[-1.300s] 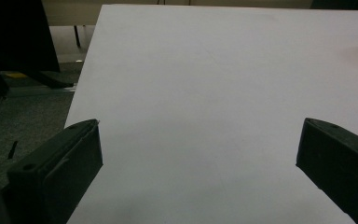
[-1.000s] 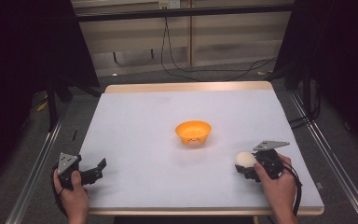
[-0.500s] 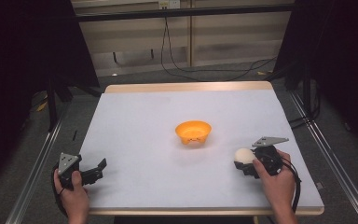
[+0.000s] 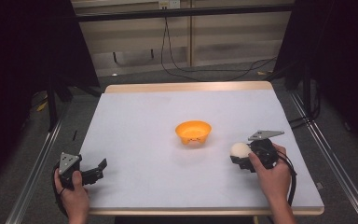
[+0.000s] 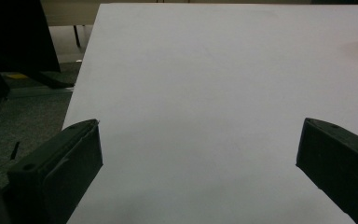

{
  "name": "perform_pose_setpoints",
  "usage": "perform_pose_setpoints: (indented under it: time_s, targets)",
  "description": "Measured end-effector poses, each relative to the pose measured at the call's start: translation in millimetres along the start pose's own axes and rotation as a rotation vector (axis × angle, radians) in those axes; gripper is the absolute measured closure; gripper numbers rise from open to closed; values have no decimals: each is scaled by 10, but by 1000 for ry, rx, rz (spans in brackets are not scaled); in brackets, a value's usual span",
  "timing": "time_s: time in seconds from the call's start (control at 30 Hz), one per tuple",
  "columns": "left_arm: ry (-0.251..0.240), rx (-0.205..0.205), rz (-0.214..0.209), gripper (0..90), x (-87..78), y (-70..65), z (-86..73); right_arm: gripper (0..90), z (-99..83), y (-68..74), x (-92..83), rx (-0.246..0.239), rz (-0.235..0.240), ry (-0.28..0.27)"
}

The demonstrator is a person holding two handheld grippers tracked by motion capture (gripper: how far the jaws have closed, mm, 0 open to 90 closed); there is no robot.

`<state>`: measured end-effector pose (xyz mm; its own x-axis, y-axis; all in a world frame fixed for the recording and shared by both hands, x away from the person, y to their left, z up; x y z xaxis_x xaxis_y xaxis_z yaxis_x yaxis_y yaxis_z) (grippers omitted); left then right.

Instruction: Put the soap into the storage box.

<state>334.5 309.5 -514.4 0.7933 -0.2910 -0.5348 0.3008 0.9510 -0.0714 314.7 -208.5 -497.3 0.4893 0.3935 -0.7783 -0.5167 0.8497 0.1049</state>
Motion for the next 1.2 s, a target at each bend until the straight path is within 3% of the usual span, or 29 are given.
perform_pose_setpoints:
  time_s: [1.2]
  targets:
    - [1,2,-2,0,0,-1,-1,239,466,93,117,-34,40,-10]
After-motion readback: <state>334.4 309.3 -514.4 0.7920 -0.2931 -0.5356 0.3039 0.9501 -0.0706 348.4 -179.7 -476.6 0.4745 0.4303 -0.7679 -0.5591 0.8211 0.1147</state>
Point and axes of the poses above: each handheld gripper's, and its own axes: x roughly forward along the jaws, z roughly out of its top, y roughly to its left, the point moved 7 cm from there along x, roughly forward along the jaws, and after that the axes turned 6 degrees about y, right-handed, at the moved point
